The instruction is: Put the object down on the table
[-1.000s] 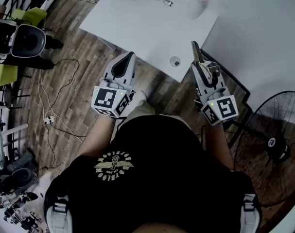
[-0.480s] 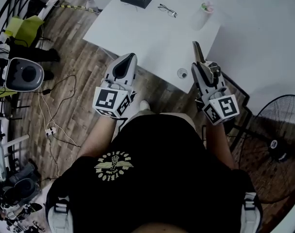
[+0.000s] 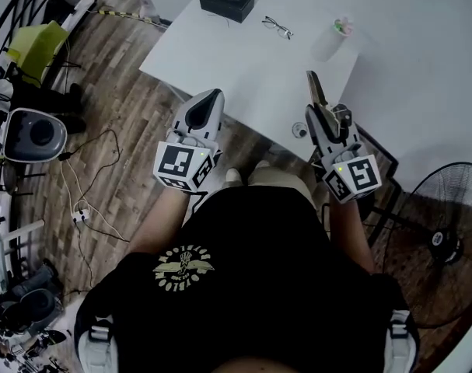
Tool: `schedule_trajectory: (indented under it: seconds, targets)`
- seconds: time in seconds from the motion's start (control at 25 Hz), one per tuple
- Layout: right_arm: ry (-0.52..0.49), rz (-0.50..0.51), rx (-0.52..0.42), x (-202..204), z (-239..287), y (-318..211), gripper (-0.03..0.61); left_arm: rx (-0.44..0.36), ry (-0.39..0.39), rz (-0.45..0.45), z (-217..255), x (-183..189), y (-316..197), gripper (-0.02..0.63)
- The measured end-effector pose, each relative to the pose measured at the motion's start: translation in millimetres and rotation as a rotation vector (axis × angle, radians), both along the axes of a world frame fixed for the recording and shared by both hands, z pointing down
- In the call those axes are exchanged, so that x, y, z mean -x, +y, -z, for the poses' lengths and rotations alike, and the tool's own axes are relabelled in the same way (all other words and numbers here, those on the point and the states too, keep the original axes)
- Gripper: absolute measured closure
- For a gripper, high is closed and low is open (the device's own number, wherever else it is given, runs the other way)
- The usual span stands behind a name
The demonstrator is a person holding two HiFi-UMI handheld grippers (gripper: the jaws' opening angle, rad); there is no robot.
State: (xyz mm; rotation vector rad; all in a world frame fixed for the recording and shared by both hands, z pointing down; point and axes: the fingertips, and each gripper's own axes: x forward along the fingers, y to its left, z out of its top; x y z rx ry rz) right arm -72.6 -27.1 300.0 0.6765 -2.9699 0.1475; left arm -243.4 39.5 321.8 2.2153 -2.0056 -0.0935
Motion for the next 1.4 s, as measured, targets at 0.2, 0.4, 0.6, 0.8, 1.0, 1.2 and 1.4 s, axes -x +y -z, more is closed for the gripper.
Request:
schedule_trajectory:
  seconds: [0.2,0.4,0.6,0.8,1.0,1.2,1.4]
  targets:
    - [-0.003,-0.02,0.021,4.3,-9.2,-17.7,0.491,0.032,-0.008,-0.022,-9.4,1.4,-13.9,0.606]
    - [-0.01,-0.034,0.023,12.5,-7.6,-46.7,0.491,0.046,-0.012,-0.022,-11.0,10.6,-35.8,0.606]
    - [-0.019,-0.066,0.028,8.2,-9.6,-77.3,0.491,0.055,-0.018,-0.047,-12.8,11.1,-64.8,0.606]
    - [-0.01,-0.11,0.055,-5.3,-21.1,-103.6,0.491,0.063,-0.018,-0.076,-15.9,7.3,-96.2,0.606]
    - [-0.004,-0.161,0.083,-19.1,-34.5,-131.3,0.491,0.089,-0.021,-0.119,-26.4,-3.0,-129.0,0.606]
    - [-0.016,-0.2,0.1,-29.4,-40.6,-153.7,0.491,0.104,-0.032,-0.168,-30.3,-15.8,-158.7,0.606]
    - [-0.022,-0.223,0.096,-37.4,-42.7,-174.9,0.491,0.108,-0.043,-0.217,-31.8,-28.7,-188.7,0.606]
